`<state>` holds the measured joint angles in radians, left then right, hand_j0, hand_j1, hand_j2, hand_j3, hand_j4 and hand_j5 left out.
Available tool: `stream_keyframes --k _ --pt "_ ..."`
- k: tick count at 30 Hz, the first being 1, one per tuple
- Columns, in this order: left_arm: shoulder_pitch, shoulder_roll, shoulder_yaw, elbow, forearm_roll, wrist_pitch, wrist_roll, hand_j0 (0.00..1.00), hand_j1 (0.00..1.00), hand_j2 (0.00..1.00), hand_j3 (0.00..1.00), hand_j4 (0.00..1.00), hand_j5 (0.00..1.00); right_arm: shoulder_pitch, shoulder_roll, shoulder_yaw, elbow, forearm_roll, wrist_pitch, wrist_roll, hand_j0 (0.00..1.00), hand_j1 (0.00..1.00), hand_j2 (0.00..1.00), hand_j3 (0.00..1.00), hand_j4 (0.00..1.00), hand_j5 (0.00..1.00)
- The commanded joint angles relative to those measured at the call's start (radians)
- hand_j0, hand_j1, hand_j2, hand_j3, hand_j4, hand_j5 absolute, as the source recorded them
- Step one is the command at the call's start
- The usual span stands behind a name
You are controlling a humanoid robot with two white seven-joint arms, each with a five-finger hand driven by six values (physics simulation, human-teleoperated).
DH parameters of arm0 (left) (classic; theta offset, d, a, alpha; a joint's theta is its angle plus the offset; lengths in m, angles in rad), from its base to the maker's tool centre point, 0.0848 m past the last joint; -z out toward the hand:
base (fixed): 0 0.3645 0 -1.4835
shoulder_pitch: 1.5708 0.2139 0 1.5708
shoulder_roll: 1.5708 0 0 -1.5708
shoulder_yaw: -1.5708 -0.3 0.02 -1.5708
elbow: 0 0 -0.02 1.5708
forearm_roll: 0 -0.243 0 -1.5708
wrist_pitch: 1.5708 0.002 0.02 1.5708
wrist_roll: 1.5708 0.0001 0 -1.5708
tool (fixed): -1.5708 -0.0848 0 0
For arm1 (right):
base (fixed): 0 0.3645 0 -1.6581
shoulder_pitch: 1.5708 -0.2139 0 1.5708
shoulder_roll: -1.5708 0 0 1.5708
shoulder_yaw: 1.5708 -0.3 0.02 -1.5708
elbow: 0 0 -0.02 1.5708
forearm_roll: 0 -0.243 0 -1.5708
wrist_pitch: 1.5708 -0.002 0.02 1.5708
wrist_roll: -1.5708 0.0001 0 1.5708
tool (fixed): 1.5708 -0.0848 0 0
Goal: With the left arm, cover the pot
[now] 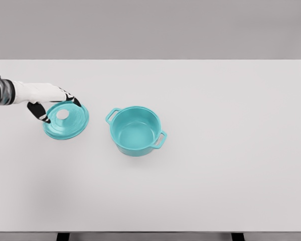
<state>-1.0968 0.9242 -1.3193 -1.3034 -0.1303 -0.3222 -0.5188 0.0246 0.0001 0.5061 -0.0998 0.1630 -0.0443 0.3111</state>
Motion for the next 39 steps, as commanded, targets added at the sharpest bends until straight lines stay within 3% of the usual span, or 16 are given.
stream_keyframes --k 1,8,30,39 --pt "0.0 -0.002 0.002 -0.002 -0.002 0.003 0.005 0.82 0.82 0.82 0.82 0.82 0.82 0.0 0.0 0.0 0.0 0.0 0.0 0.0 1.0 1.0 1.0 1.0 1.0 1.0" --pt "0.003 0.01 0.002 -0.059 -0.003 -0.008 0.005 0.82 0.82 0.82 0.82 0.82 0.82 0.0 0.0 0.0 0.0 0.0 0.0 0.0 1.0 1.0 1.0 1.0 1.0 1.0" --pt "0.017 0.004 0.002 -0.051 -0.058 0.006 0.006 0.8 0.8 0.8 0.8 0.8 0.8 0.002 0.0 0.0 0.0 0.0 0.0 0.0 1.0 1.0 1.0 1.0 1.0 1.0" --pt "0.025 0.002 0.002 -0.051 -0.063 0.008 0.01 0.73 0.73 0.73 0.73 0.73 0.73 0.0 0.0 0.0 0.0 0.0 0.0 0.0 1.0 1.0 1.0 1.0 1.0 1.0"
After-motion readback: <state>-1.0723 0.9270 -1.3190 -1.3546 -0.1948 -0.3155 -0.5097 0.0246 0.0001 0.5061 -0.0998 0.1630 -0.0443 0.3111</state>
